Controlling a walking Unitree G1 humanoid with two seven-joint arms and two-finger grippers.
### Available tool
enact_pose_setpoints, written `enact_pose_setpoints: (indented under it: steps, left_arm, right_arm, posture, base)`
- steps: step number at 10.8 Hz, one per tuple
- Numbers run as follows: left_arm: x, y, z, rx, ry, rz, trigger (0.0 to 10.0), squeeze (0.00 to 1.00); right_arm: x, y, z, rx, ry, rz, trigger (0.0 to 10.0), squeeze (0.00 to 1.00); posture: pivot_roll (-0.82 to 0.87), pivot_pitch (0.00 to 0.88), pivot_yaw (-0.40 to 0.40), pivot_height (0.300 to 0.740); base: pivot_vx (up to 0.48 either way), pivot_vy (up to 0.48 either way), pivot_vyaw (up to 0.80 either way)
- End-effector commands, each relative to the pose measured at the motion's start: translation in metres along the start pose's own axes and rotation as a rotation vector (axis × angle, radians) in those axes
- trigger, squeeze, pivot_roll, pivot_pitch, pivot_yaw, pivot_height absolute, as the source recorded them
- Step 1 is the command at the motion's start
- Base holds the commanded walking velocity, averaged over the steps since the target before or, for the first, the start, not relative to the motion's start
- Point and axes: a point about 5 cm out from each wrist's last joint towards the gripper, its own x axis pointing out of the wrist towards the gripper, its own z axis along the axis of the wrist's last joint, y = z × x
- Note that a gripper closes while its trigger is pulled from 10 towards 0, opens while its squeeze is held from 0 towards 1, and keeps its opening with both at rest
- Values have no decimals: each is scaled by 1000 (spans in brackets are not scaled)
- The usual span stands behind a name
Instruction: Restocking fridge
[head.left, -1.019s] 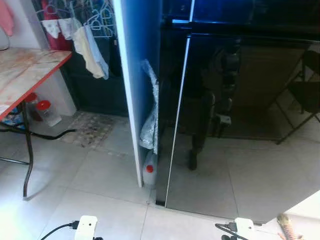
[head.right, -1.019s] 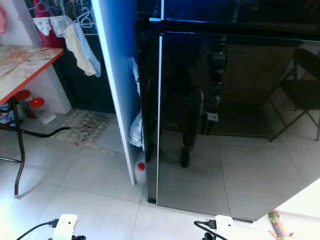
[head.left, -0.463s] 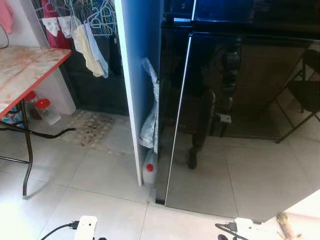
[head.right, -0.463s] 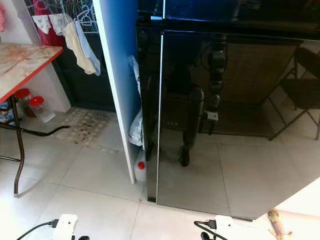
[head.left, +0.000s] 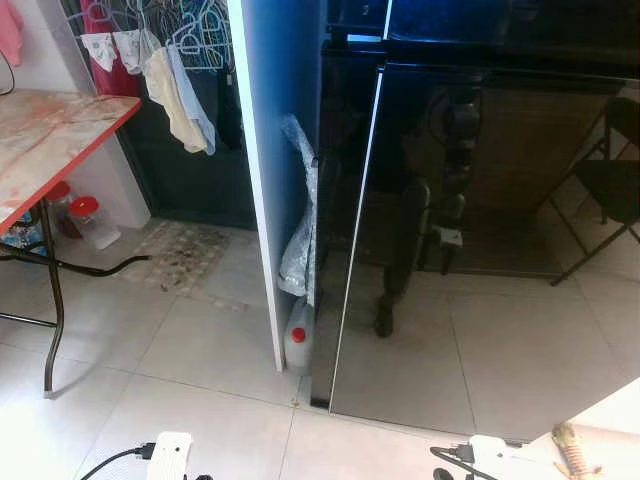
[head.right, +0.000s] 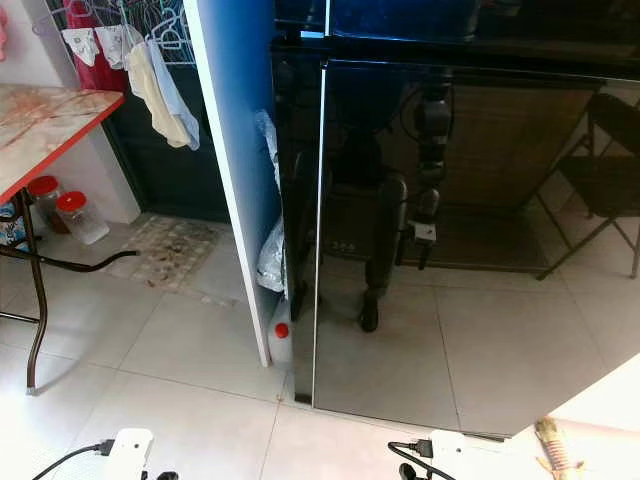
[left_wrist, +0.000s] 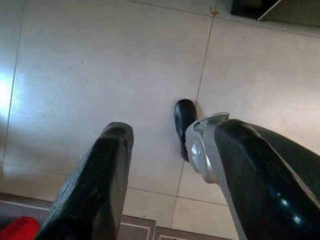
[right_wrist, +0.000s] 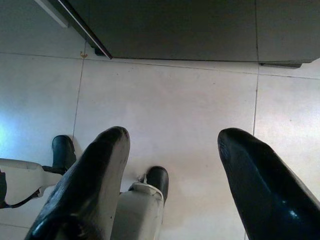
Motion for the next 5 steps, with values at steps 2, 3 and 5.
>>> enact_pose_setpoints:
  steps: [2,3,5]
  left_arm:
    - [-1,0,-5,-15,21,5,10000,0]
    - [-1,0,-5,-12,22,5,10000,0]
    - [-1,0,-5,-10,22,-2,10000,0]
  right_arm:
    - [0,-1,0,16,0,-6,10000,0]
    - [0,-1,0,15,-1,-7,10000,0]
    - [0,-1,0,8,-4,-7,10000,0]
  posture:
    - [31,46,-21,740]
    - [31,44,-21,740]
    - [30,41,-19,740]
  base:
    - [0,0,0]
    - [0,0,0]
    - [0,0,0]
